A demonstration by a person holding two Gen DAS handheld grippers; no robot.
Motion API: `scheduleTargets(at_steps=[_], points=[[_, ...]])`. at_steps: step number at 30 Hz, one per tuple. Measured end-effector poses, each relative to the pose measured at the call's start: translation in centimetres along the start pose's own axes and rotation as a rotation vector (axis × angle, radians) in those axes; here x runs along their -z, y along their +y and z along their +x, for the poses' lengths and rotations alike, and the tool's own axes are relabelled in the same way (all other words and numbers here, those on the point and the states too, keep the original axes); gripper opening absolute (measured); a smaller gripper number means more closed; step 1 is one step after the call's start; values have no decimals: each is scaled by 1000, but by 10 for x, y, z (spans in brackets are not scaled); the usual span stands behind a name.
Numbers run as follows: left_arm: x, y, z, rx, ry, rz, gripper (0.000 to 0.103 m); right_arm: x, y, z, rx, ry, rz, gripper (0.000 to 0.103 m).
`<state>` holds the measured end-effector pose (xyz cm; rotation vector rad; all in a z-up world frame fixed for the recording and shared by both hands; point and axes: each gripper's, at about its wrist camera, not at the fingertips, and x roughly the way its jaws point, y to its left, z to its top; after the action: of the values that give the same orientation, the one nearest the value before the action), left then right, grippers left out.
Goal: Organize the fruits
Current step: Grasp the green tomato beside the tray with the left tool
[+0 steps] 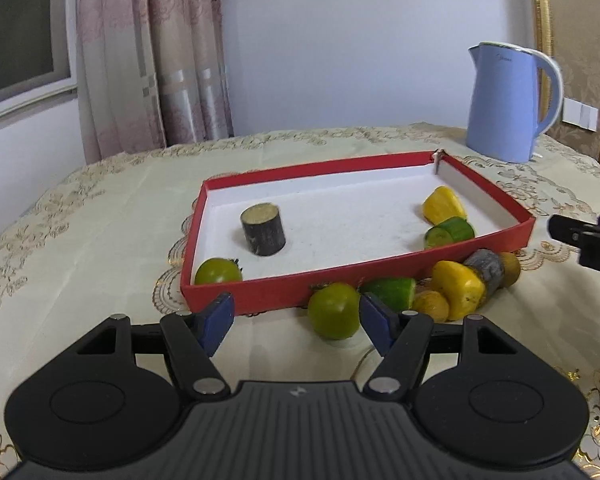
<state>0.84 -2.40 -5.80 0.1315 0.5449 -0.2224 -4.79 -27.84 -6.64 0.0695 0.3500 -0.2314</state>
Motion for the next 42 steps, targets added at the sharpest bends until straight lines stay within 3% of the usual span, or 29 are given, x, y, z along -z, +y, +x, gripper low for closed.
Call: scheduleTargets(at_steps=[4, 9, 23, 29, 32, 42], points=[[1, 5, 3, -30, -7, -20, 69, 0, 0, 0, 0, 0, 3, 78], [2, 1, 2, 27, -3, 12, 71, 0, 0, 0, -1, 1, 3, 78], [2, -1, 20, 52, 30, 12, 71, 0, -2, 0, 1, 1, 10, 82], [2, 0, 22, 102, 27, 1, 53, 0, -2, 0, 1, 3, 10, 82], [2, -2, 21, 151, 27, 2, 33, 0, -1, 1, 3, 4, 12, 82], [5, -5, 14, 125, 2, 35, 33, 0, -3, 1, 7, 7, 24, 82]])
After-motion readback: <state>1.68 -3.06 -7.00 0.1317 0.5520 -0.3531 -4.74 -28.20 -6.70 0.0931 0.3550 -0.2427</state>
